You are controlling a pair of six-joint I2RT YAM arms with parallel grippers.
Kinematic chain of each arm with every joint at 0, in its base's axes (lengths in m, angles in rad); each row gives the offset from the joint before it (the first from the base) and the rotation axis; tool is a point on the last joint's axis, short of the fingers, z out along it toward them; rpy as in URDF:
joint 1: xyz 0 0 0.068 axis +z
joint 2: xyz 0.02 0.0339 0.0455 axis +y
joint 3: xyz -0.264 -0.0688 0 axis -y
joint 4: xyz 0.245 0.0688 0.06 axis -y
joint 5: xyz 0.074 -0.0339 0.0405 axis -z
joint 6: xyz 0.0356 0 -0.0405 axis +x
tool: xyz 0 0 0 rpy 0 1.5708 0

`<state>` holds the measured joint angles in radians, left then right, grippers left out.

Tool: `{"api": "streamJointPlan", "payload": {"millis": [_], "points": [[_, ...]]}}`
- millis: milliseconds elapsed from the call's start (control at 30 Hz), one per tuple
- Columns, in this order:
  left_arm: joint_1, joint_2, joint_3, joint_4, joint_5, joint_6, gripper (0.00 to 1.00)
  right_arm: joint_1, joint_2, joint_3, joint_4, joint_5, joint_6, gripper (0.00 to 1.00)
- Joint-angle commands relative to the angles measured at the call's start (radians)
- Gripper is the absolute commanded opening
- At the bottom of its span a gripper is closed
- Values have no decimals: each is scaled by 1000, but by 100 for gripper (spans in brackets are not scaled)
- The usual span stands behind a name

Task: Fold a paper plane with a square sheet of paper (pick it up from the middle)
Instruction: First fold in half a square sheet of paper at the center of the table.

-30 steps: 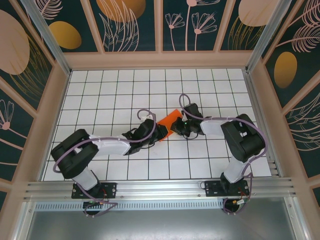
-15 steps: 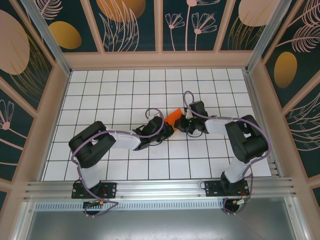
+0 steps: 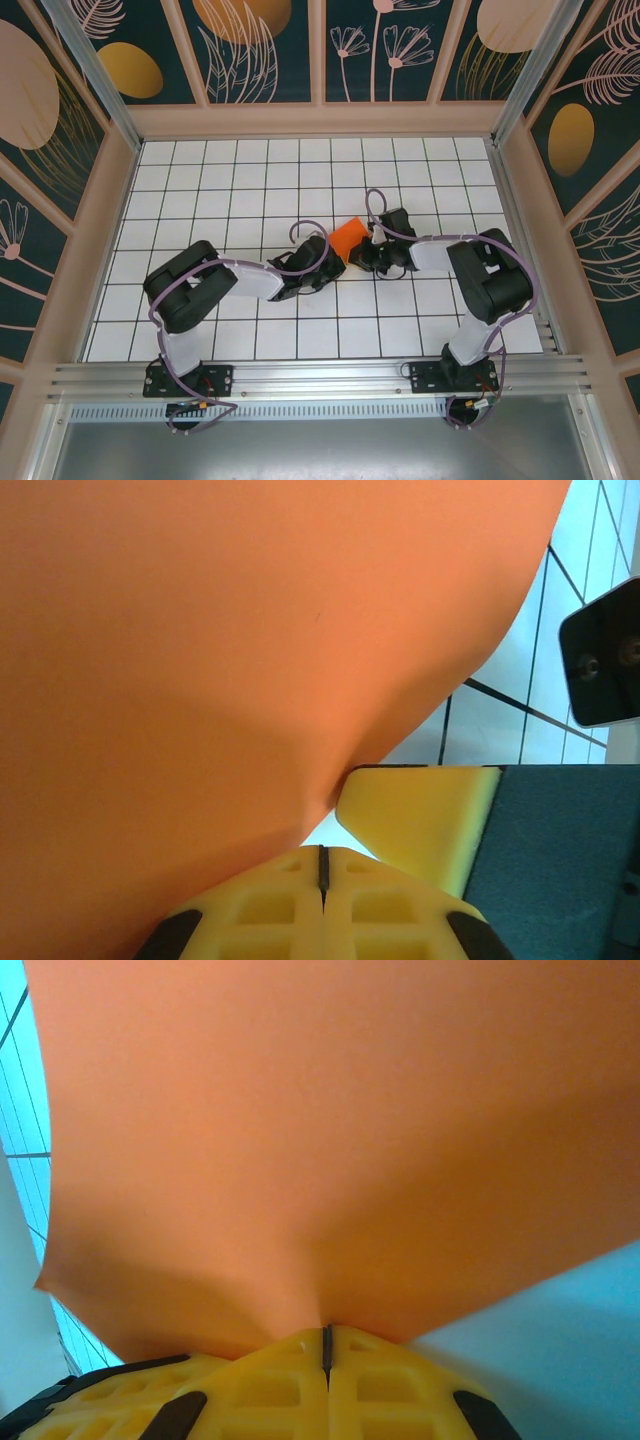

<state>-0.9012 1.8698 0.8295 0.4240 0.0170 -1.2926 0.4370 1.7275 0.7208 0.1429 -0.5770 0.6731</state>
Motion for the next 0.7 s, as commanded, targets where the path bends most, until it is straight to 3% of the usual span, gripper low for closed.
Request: {"api": "streamJointPlan", "payload": {"millis": [0,400,667], "points": [[6,28,23,-49,-15,-26,0,-9,18,-16,26,-8,-29,0],[6,32,43,-57,-2,-21,0,-10,-6,5,42,-32,-41,0],[6,-10,30,-8,-3,4,0,-11,56,46,3,-4,-54,0]]}}
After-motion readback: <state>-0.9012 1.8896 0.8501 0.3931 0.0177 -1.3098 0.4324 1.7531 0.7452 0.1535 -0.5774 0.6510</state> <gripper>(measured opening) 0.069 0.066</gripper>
